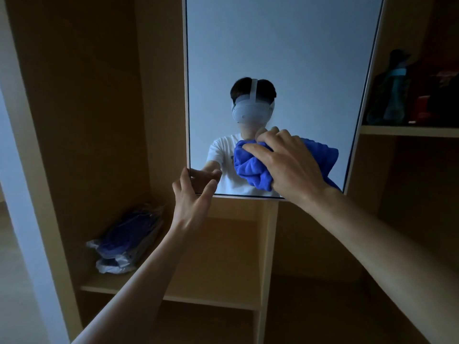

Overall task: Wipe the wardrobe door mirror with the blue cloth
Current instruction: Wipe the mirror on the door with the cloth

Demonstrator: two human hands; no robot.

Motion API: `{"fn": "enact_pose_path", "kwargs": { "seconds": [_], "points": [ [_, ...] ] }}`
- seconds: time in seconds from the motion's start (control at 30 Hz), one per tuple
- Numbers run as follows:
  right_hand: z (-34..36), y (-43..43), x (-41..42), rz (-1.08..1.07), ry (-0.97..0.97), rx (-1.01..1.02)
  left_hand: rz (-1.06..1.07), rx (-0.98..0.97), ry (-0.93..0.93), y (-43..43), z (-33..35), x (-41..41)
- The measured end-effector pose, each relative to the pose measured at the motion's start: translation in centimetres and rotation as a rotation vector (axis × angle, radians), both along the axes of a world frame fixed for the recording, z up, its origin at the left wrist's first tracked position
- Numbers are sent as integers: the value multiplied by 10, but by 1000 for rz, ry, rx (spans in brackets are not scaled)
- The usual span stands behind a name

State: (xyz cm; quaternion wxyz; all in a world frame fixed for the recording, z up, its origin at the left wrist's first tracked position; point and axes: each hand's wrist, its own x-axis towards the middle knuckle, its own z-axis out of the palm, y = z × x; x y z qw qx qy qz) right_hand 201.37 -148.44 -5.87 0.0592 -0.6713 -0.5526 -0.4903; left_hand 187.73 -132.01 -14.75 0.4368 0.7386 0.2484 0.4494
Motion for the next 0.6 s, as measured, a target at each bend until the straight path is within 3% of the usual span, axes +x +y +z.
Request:
{"fn": "enact_pose_path", "kwargs": {
  "seconds": [0.27,0.43,0.6],
  "points": [
    [-56,-13,-2,22,98,-129,28,-5,-10,-7,-1,2],
    [-45,-19,3,10,111,-180,15,-35,8,-10,9,-1],
    [-14,-41,17,-11,143,-59,13,-36,8,-20,9,-2]
  ]
}}
